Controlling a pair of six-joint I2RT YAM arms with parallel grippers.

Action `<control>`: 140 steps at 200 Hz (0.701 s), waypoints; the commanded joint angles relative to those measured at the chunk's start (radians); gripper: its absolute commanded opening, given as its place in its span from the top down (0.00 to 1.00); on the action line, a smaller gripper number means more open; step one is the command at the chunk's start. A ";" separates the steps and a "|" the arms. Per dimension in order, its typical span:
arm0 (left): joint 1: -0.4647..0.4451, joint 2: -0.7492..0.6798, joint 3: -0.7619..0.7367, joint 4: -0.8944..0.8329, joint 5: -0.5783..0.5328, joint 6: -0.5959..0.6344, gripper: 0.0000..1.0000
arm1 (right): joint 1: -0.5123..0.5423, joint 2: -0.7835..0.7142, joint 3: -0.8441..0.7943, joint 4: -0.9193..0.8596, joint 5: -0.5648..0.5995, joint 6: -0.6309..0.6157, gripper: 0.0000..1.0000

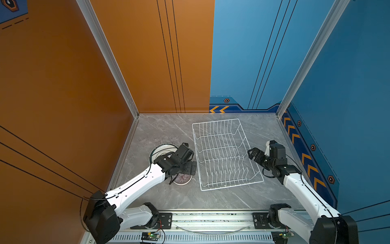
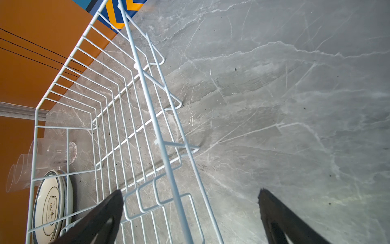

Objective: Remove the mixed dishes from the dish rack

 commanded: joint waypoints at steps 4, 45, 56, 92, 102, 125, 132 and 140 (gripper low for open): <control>0.026 -0.037 0.032 -0.005 -0.049 0.015 0.02 | -0.008 0.026 0.045 0.004 -0.011 0.002 0.00; 0.085 -0.085 0.048 0.016 -0.090 0.037 0.02 | 0.018 0.051 0.044 0.047 -0.053 0.060 0.00; 0.124 -0.094 0.049 0.038 -0.082 0.050 0.02 | 0.045 0.046 0.043 0.054 -0.038 0.069 0.00; 0.311 -0.108 0.043 0.125 0.022 0.045 0.02 | 0.139 0.044 0.066 0.037 0.021 0.071 0.00; 0.352 -0.112 0.042 0.151 0.050 0.033 0.02 | 0.162 0.053 0.083 0.014 0.032 0.064 0.00; 0.402 -0.124 0.023 0.219 0.059 0.015 0.02 | 0.210 0.074 0.101 0.001 0.037 0.060 0.00; 0.413 -0.125 0.016 0.241 0.063 0.012 0.02 | 0.223 0.081 0.105 0.001 0.038 0.062 0.00; 0.426 -0.122 0.009 0.261 0.073 0.008 0.02 | 0.235 0.088 0.107 0.001 0.037 0.065 0.00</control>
